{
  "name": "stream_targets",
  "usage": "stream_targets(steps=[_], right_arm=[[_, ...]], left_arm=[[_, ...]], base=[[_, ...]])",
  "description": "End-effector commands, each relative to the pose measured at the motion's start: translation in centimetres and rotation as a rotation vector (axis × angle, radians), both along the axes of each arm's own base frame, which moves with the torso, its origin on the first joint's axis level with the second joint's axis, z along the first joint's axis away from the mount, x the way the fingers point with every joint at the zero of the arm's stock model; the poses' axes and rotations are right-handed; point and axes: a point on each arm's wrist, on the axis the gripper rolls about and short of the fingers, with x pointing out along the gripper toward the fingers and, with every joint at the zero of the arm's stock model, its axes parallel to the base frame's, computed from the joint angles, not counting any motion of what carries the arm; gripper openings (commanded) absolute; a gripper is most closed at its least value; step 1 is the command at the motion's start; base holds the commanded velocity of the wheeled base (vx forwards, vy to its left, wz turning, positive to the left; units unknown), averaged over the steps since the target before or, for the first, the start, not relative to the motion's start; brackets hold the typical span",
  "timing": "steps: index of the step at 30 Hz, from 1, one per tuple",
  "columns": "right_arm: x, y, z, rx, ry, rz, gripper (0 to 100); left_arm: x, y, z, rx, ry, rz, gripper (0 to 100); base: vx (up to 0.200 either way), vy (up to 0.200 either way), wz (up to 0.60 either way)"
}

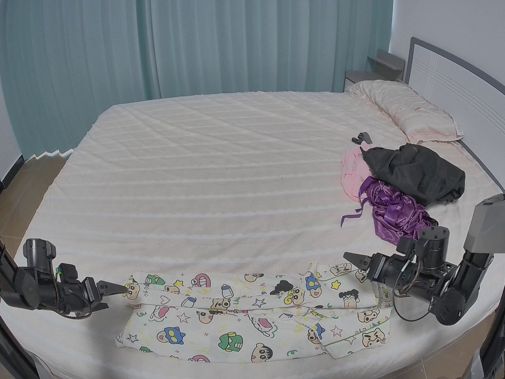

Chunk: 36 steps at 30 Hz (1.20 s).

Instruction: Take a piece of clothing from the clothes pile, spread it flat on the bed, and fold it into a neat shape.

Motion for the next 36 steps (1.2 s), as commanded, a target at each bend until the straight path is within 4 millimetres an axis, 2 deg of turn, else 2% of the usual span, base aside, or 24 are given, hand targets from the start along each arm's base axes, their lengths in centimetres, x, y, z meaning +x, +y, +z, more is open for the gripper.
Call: stream_targets(steps=[1,2,8,12,15,20,21,28,32,33,36], right_arm=[[1.4,2.2,-0.7,0.0,0.008,0.055,100],[2.0,2.7,-1.3,-0.002,0.018,0.062,100],[2.2,3.2,-3.3,0.03,0.111,0.044,100],[2.3,2.6,-4.7,0.039,0.167,0.007,100],[2.3,1.8,-4.8,0.039,0.179,-0.018,100],[1.8,1.4,-3.9,0.047,0.161,-0.025,100],[1.4,1.3,-2.7,0.055,0.134,-0.023,100],[0.1,0.8,0.4,0.082,0.059,-0.021,100],[-0.4,0.7,1.0,0.086,0.049,-0.017,100],[-1.3,0.3,1.2,0.083,0.056,-0.02,100],[-2.1,0.0,0.8,0.075,0.084,-0.026,100]], left_arm=[[-0.1,-0.1,-0.1,-0.019,0.003,-0.01,100],[-0.2,-0.1,-0.1,-0.028,0.002,-0.016,100],[-0.2,-0.1,-0.2,-0.03,0.008,-0.016,100],[-0.3,-0.1,-0.2,-0.032,0.009,-0.017,100],[-0.3,-0.1,-0.2,-0.032,0.009,-0.017,100],[-0.3,-0.1,-0.3,-0.032,0.014,-0.016,100],[-0.3,-0.1,-0.3,-0.032,0.014,-0.016,100],[-0.2,-0.1,-0.2,-0.03,0.008,-0.016,100],[-0.1,-0.1,-0.1,-0.026,-0.001,-0.016,100],[0.2,0.0,0.4,-0.016,-0.021,-0.009,100],[0.6,0.1,1.0,-0.006,-0.051,-0.01,100]], base=[[0.0,0.0,0.0],[0.0,0.0,0.0],[0.0,0.0,0.0],[0.0,0.0,0.0],[0.0,0.0,0.0],[0.0,0.0,0.0],[0.0,0.0,0.0],[0.0,0.0,0.0],[0.0,0.0,0.0],[0.0,0.0,0.0],[0.0,0.0,0.0]])
